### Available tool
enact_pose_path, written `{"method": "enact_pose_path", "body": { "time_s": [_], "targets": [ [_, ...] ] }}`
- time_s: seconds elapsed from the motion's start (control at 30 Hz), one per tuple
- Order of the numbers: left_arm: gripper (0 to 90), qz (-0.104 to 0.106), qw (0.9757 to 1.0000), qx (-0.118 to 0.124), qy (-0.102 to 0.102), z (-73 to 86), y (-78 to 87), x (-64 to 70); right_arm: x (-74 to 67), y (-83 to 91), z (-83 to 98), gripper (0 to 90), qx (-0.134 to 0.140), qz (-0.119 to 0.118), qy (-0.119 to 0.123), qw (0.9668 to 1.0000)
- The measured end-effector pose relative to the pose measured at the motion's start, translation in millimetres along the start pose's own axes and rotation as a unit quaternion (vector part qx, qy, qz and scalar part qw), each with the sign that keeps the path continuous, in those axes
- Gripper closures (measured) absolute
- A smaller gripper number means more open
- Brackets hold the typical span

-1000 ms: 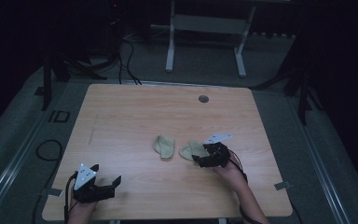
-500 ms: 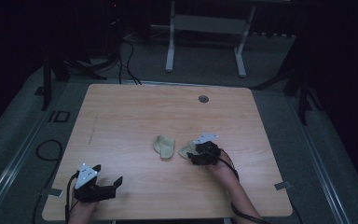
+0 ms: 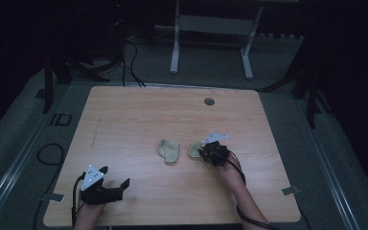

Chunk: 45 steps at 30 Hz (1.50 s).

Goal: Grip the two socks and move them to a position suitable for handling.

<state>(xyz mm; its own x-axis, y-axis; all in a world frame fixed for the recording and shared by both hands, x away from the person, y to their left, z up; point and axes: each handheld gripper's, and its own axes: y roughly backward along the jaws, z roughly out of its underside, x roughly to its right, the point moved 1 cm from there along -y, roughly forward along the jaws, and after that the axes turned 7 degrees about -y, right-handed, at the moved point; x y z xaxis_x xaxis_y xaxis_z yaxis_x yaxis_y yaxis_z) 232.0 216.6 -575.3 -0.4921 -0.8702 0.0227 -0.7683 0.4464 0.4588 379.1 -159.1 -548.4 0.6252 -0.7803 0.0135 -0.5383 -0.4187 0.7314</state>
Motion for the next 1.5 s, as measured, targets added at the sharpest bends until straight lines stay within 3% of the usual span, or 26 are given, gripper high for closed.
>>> {"method": "enact_pose_path", "body": {
  "time_s": [0.17,0.3,0.4,0.5,0.57,0.7,0.8,0.9,1.03,1.17,1.23,1.3,1.37,1.5],
  "targets": [
    [1.7,-0.008,1.0000,-0.003,0.000,3.7,7.6,-2.2,-17.3,21.0,-4.7,82.5,0.012,-0.003,0.026,0.9996],
    [1.7,-0.003,0.9999,0.004,0.012,5.4,12.8,-2.4,-37.0,38.3,-1.4,82.5,0.026,-0.020,0.041,0.9986],
    [1.7,-0.001,1.0000,0.001,0.005,6.4,14.0,0.0,-53.7,48.2,2.5,82.4,0.033,-0.032,0.042,0.9981],
    [1.7,-0.006,0.9999,-0.006,-0.009,10.1,15.2,-1.8,-74.1,57.0,9.4,82.3,0.040,-0.033,0.058,0.9969],
    [1.7,-0.008,1.0000,-0.004,0.002,12.6,18.0,-6.2,-84.9,58.5,16.2,82.3,0.032,-0.018,0.068,0.9970],
    [1.7,-0.009,0.9998,0.007,0.014,12.9,26.0,-7.8,-97.0,61.3,24.9,82.3,0.030,-0.019,0.064,0.9973],
    [1.7,0.005,0.9999,0.009,0.003,8.6,24.5,4.7,-110.6,59.3,38.6,82.1,0.027,-0.014,0.064,0.9975],
    [1.7,0.034,0.9994,0.000,-0.008,5.1,16.3,21.3,-120.0,50.1,49.8,81.8,0.015,-0.021,0.064,0.9976],
    [1.7,0.079,0.9965,-0.003,-0.026,-0.4,6.7,45.0,-130.4,39.9,59.3,81.5,0.007,-0.025,0.069,0.9973],
    [6.5,0.106,0.9936,-0.002,-0.040,-4.4,0.9,63.7,-132.0,33.8,63.0,80.1,0.013,-0.022,0.070,0.9973],
    [8.1,0.118,0.9920,-0.006,-0.046,-5.9,-2.3,69.6,-131.8,34.8,64.3,70.6,0.014,-0.039,0.068,0.9968],
    [14.8,0.141,0.9893,-0.011,-0.036,-7.4,-6.9,72.5,-130.4,39.7,63.1,56.3,0.016,-0.059,0.061,0.9963],
    [15.9,0.158,0.9865,-0.015,-0.038,-8.9,-11.8,75.4,-128.4,48.5,58.8,49.0,0.027,-0.068,0.074,0.9946],
    [24.0,0.174,0.9834,-0.032,-0.041,-13.5,-22.9,78.9,-118.4,64.7,47.2,43.8,0.041,-0.095,0.073,0.9920]
  ]
}}
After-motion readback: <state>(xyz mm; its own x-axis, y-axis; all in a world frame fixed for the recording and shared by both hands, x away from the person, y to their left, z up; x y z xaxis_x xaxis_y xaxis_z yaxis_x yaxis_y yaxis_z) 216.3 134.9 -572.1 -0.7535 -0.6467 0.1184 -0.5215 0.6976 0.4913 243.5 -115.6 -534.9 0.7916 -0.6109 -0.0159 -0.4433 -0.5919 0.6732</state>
